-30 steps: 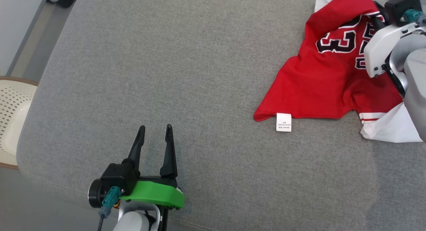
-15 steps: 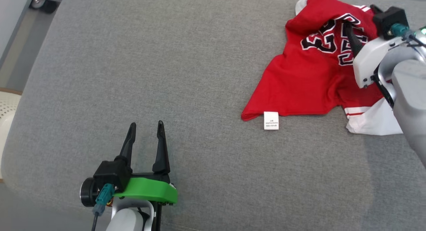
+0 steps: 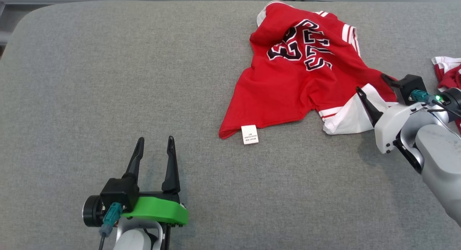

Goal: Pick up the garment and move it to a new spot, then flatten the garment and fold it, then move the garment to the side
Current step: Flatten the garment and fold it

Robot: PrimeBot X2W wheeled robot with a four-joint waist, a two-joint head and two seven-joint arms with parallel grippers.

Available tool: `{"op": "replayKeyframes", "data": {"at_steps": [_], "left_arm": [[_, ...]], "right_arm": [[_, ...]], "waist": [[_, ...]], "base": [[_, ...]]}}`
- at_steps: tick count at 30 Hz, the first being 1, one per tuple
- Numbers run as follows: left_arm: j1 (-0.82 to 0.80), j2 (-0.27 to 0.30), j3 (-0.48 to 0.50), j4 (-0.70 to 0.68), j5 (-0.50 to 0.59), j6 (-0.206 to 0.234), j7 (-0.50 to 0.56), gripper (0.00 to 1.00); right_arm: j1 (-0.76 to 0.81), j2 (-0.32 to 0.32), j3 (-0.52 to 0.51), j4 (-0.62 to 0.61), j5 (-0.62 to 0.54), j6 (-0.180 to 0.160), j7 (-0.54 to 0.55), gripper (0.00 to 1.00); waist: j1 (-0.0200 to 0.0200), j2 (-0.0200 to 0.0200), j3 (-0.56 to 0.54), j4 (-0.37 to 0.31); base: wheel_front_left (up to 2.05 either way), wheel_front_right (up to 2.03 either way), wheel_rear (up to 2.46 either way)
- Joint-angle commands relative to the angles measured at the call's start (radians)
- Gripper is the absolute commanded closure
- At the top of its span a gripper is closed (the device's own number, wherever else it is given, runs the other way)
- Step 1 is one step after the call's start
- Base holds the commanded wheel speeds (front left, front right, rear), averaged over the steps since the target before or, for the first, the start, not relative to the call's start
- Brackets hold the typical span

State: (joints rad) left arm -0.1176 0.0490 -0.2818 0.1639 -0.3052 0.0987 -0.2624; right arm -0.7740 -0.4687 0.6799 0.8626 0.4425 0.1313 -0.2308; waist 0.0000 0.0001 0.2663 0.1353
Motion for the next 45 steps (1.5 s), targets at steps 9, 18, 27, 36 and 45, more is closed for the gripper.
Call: {"op": "replayKeyframes", "data": {"at_steps": [9,18,27,36,45], "left_arm": [[-0.003,0.003,0.01,0.005,0.018,-0.011,-0.003,0.0],[0.0,0.003,0.017,0.007,0.018,-0.008,-0.003,0.0],[0.035,0.003,0.029,0.004,0.026,-0.009,-0.003,0.0],[0.059,0.006,0.037,0.006,0.036,-0.015,-0.003,0.0],[0.074,0.007,0.043,0.02,0.039,-0.019,-0.003,0.0]], "right_arm": [[0.045,-0.023,0.029,-0.01,0.085,-0.001,0.087,0.0],[0.027,-0.023,0.073,0.019,0.143,-0.001,0.117,0.9],[0.083,-0.051,0.138,-0.086,0.136,-0.001,0.021,1.0],[0.256,-0.086,0.103,-0.251,0.085,-0.001,-0.027,0.42],[0.441,-0.116,-0.007,-0.32,0.057,-0.001,-0.033,0.0]], "waist": [[0.0,-0.0001,-0.008,0.016],[0.0,-0.0001,-0.01,0.037],[0.0,-0.0001,-0.051,-0.033],[0.0,-0.0001,-0.083,-0.134],[0.0,-0.0001,-0.113,-0.173]], "base": [[0.0,0.0,0.0],[0.0,0.0,0.0],[0.0,0.0,0.0],[0.0,0.0,0.0],[0.0,0.0,0.0]]}}
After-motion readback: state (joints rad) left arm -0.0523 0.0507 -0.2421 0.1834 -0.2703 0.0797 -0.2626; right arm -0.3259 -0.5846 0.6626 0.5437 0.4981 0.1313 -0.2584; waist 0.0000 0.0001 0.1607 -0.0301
